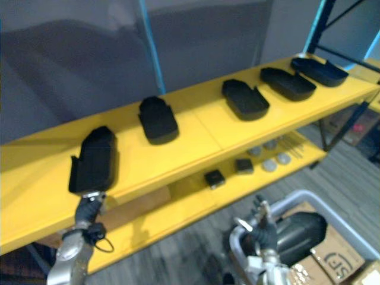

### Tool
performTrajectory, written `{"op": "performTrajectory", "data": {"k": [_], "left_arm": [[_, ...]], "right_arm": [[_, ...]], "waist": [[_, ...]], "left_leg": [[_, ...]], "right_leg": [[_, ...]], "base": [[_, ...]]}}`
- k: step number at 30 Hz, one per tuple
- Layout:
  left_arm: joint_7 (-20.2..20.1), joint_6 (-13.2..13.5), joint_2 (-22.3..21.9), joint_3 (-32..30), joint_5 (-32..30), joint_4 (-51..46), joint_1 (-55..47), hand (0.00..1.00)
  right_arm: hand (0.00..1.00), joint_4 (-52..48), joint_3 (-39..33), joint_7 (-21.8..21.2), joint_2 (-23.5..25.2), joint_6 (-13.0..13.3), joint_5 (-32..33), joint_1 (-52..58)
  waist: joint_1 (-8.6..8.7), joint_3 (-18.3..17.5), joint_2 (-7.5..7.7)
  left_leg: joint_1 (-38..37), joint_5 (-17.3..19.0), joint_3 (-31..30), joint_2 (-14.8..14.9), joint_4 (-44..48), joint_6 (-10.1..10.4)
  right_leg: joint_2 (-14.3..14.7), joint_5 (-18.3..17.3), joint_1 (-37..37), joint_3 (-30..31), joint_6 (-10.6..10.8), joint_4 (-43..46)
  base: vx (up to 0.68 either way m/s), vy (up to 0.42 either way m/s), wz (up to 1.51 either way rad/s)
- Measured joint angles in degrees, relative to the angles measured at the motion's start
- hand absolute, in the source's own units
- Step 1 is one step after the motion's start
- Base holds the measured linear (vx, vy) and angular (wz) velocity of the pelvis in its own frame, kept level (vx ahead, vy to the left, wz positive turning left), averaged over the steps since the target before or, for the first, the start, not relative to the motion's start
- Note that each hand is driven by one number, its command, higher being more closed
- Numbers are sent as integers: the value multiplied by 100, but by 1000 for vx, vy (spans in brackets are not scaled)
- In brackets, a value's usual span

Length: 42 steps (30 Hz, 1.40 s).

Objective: Walk over and take plastic housings, then place them on the shelf

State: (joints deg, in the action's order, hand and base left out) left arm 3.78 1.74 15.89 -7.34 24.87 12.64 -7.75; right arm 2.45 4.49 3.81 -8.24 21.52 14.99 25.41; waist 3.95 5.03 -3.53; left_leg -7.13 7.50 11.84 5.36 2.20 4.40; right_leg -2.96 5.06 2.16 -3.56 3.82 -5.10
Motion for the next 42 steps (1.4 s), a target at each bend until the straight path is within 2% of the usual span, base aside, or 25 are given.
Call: {"op": "performTrajectory", "data": {"k": [2, 8, 15, 32, 35, 42], "left_arm": [[39, -97, 86, 47, 2, 69, 12, 100], [92, -127, 224, 123, -2, 210, 111, 100], [116, -108, 402, 243, -12, 280, 188, 100], [245, 33, 420, 248, -5, 566, 348, 100], [253, 122, 420, 248, 2, 566, 345, 100], [275, 656, 422, 146, 176, 500, 343, 100]], "right_arm": [[0, 48, 1, 0, 0, 0, 0, -32], [0, 49, 3, -9, -7, 0, 1, -43], [0, 70, 22, -12, -58, 0, 1, -51], [0, 176, 223, -12, -102, -1, -1, -88], [0, 240, 223, -12, -101, -1, -1, -104], [0, 245, 224, -12, -94, 0, -5, -107]], "waist": [[1, 22, 1], [8, 148, -7], [13, 158, -23], [22, 195, -62], [15, 233, -64], [6, 281, -45]], "left_leg": [[-18, 0, 24, 2, 0, 2], [-85, -11, 102, -4, -30, 19], [-86, -24, 102, 9, -41, 40], [-87, -49, 118, 8, -54, 78], [-87, -54, 117, 8, -55, 85], [-87, -64, 116, 9, -61, 95]], "right_leg": [[0, 16, 0, 36, 3, -1], [-11, 39, 8, 83, 16, -3], [-20, 46, -2, 82, 15, -2], [-2, 86, -20, 107, 0, -3], [2, 91, -14, 107, -7, -3], [6, 100, -13, 107, -15, -3]], "base": [[-20, -2, -9], [-16, 1, -5], [0, 0, 0], [0, 0, 0], [0, 0, 0], [0, 0, 0]]}}
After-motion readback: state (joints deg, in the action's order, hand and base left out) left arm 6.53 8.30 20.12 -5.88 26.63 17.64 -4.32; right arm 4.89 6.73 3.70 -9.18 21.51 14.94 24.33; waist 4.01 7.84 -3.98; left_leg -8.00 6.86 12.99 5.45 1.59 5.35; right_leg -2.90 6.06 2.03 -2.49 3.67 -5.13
